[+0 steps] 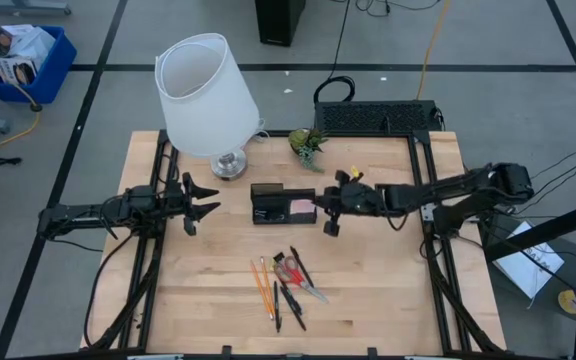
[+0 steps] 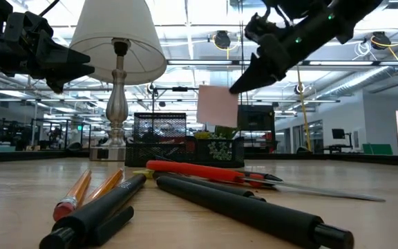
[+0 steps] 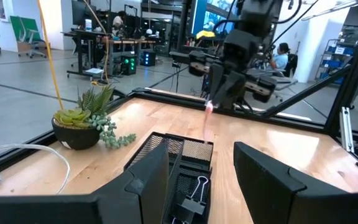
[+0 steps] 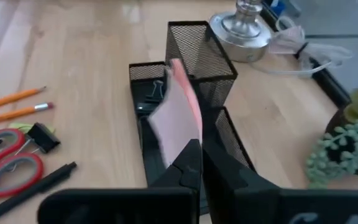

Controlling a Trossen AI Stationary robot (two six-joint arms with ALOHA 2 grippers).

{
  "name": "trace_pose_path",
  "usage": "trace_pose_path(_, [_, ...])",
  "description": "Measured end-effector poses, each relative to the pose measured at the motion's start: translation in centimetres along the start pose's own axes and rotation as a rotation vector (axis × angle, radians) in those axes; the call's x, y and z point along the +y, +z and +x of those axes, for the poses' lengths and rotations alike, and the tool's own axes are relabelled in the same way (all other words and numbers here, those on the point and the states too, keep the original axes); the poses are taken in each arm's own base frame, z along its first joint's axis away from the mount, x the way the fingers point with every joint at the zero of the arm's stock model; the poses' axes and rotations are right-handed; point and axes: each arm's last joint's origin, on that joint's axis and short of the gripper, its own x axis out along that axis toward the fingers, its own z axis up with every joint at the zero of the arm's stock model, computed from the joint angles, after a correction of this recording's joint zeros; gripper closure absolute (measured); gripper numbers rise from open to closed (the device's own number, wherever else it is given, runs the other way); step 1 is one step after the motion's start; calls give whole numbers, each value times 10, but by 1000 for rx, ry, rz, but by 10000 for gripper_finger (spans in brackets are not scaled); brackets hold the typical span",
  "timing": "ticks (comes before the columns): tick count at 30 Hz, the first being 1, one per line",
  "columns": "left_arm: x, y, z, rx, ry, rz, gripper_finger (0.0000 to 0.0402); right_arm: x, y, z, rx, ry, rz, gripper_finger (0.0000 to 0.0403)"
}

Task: Pick and place office supplies into organizer
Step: Put the pink sticky note into the black desk organizer

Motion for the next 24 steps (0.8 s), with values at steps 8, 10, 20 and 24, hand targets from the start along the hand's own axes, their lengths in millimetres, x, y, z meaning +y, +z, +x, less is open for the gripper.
trace_pose_path(8, [0,0,0,-1,0,0,215,-12,-14,26,61,57,29,403])
trace_pose_path(10, [0,0,0,0,0,0,215,-15,-19,33,91,47,42,402])
trace_pose_path(20, [0,0,0,0,0,0,215,-25,-21,38,105,166,200,367])
trace_pose_path(24, [0,0,0,0,0,0,215,-29,-20,39,91,162,213,333])
